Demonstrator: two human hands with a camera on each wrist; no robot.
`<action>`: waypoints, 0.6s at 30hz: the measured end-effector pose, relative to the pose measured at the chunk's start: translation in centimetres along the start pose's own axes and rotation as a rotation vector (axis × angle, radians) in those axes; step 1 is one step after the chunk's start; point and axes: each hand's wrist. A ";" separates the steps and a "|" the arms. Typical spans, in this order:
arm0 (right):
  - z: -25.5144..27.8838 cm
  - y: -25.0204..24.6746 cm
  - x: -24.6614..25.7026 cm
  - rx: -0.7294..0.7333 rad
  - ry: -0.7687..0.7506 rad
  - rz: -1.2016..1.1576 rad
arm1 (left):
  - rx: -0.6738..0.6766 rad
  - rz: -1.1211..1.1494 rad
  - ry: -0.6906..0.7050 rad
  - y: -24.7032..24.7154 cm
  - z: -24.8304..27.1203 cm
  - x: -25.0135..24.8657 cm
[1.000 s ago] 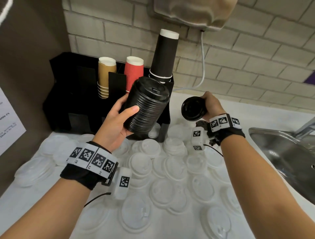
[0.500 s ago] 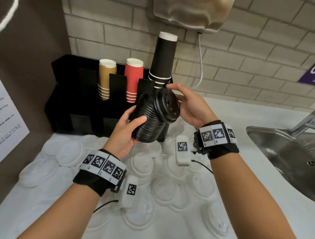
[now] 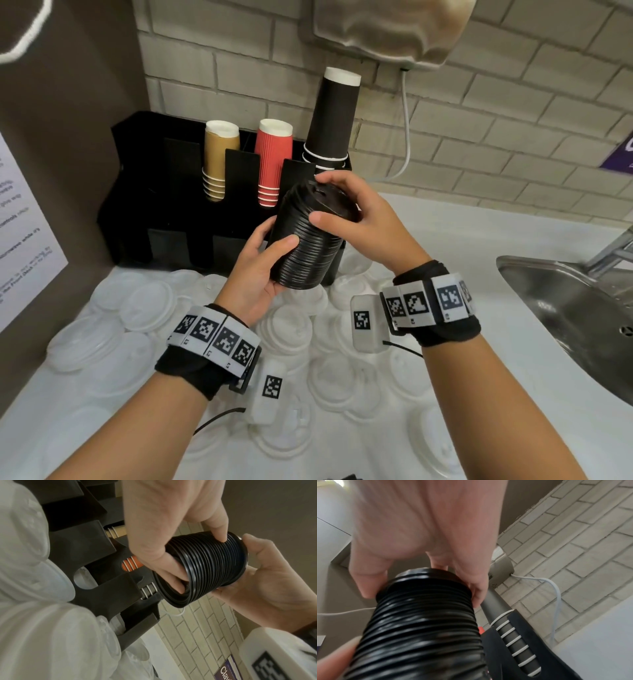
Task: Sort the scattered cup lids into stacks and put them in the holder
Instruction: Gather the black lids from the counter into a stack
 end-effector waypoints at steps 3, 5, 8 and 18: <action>-0.2 -0.6 0.2 0.015 -0.010 -0.049 | 0.027 -0.017 0.002 0.0 0.2 -0.2; -0.5 -1.1 0.3 0.022 0.000 -0.086 | 0.043 -0.034 0.003 0.0 0.3 -0.2; -0.9 -1.4 0.4 0.092 0.001 -0.076 | 0.061 -0.052 0.010 0.0 0.5 -0.3; -0.3 -0.7 -0.2 0.099 -0.088 0.044 | 0.030 -0.033 0.016 0.3 0.4 -0.4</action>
Point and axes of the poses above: each hand's wrist, its own z-axis away from the middle knuckle, its own y-axis out of the palm, x = y × z, and after that the axes turned 13 degrees about -y, right-handed
